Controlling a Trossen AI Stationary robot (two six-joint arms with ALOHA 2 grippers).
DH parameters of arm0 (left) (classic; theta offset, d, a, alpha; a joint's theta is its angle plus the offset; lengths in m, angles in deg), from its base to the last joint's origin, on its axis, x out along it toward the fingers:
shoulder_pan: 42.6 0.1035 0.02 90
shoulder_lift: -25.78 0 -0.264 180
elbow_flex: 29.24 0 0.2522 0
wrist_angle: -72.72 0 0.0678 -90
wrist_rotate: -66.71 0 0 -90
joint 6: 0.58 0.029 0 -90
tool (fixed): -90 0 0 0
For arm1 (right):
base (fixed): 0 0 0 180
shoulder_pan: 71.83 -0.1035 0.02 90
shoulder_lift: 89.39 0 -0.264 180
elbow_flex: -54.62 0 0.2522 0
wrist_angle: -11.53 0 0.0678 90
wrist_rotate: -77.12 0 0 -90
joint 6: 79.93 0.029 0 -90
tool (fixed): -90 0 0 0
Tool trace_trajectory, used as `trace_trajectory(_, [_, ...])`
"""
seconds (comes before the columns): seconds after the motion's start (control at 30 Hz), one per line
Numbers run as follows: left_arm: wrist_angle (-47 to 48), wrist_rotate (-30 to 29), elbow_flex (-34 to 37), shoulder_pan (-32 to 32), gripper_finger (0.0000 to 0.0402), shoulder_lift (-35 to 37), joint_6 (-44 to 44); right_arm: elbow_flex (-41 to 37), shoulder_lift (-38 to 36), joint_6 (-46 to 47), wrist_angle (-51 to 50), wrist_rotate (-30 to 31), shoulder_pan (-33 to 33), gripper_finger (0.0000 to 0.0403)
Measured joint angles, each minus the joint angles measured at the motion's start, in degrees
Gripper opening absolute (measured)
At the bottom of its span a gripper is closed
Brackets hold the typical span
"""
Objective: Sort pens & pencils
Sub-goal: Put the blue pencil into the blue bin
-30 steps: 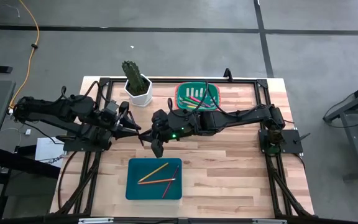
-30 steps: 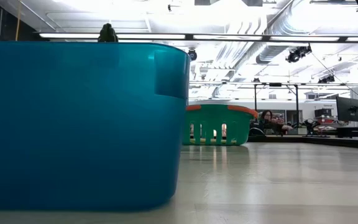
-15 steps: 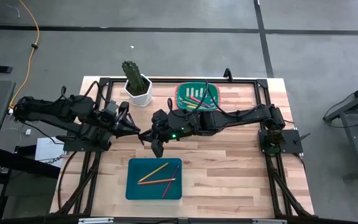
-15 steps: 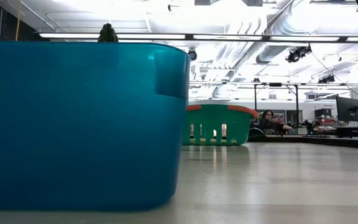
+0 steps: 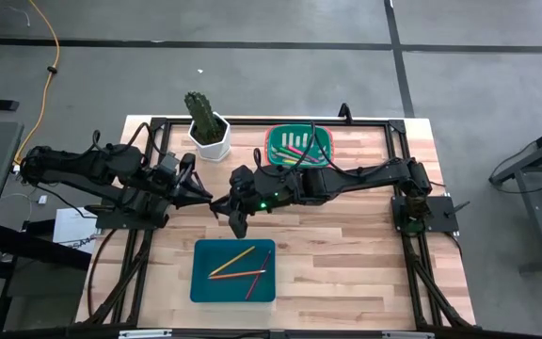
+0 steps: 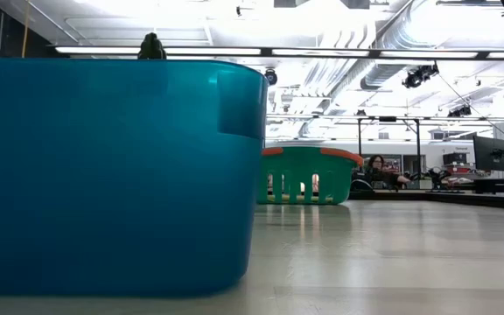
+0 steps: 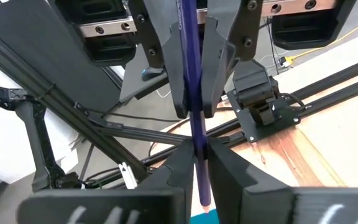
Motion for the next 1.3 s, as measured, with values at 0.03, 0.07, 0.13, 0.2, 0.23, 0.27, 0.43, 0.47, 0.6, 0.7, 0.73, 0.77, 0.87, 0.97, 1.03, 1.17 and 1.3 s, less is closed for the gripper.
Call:
trace_trajectory(0.03, [0.0,0.0,0.0,0.0,0.0016,0.0,0.0,0.0,0.0,0.0,0.0,0.0,0.0,0.0034])
trace_trajectory(0.07, [0.0,0.0,0.0,0.0,0.002,0.0,0.1,0.0,0.0,0.0,0.0,0.0,0.0,0.0043])
trace_trajectory(0.13, [0.0,0.0,0.0,0.0,0.003,0.0,0.2,0.0,0.0,0.2,0.1,0.2,0.0,0.0063])
trace_trajectory(0.2, [0.0,0.0,0.0,0.0,0.0034,0.0,0.2,0.0,0.0,0.2,0.1,0.2,0.0,0.0082])
trace_trajectory(0.23, [0.1,0.0,0.0,0.0,0.0035,0.0,0.2,0.0,0.0,0.2,0.1,0.3,0.0,0.0091])
trace_trajectory(0.27, [0.1,0.0,0.0,0.0,0.0033,0.0,0.2,0.0,0.0,0.1,0.1,0.3,0.0,0.0099])
trace_trajectory(0.43, [0.4,1.6,0.0,0.0,0.0015,0.1,0.2,0.0,0.0,-1.1,-1.8,0.4,0.1,0.0124])
trace_trajectory(0.47, [0.7,2.1,0.0,0.0,0.0014,0.2,-0.1,0.0,0.0,-1.1,-2.4,0.4,0.1,0.0126])
trace_trajectory(0.6, [1.7,4.1,0.0,0.0,0.0026,0.4,-0.2,0.0,-0.3,-1.4,-5.2,0.4,0.2,0.013])
trace_trajectory(0.7, [3.6,4.5,0.0,0.0,0.0038,0.5,-0.2,0.0,-1.0,-2.4,-9.0,0.8,0.4,0.0131])
trace_trajectory(0.73, [4.5,4.5,0.0,0.0,0.004,0.5,-0.2,0.0,-1.2,-2.5,-10.1,1.6,0.5,0.0131])
trace_trajectory(0.77, [5.7,4.6,0.0,0.0,0.004,0.5,-0.2,0.0,-1.7,-2.7,-11.9,2.4,0.7,0.0131])
trace_trajectory(0.87, [7.7,5.2,0.0,0.0,0.0032,0.5,-0.2,0.0,-2.8,-2.8,-18.5,4.9,1.1,0.0131])
trace_trajectory(0.97, [9.2,6.0,0.0,0.0,0.0019,-0.1,-0.2,0.0,-3.7,-2.4,-24.8,7.6,1.3,0.0131])
trace_trajectory(1.03, [10.3,6.6,0.0,0.0,0.0016,-0.7,-0.2,0.0,-4.4,-2.3,-28.6,9.6,1.3,0.0131])
trace_trajectory(1.17, [10.0,8.2,0.0,0.0,0.0028,-2.8,-0.1,0.0,-5.7,-0.2,-36.0,12.8,1.2,0.0131])
trace_trajectory(1.3, [9.6,8.9,0.0,-1.2,0.0034,-5.7,-0.2,0.0,-7.4,1.3,-40.8,16.0,0.5,0.0131])
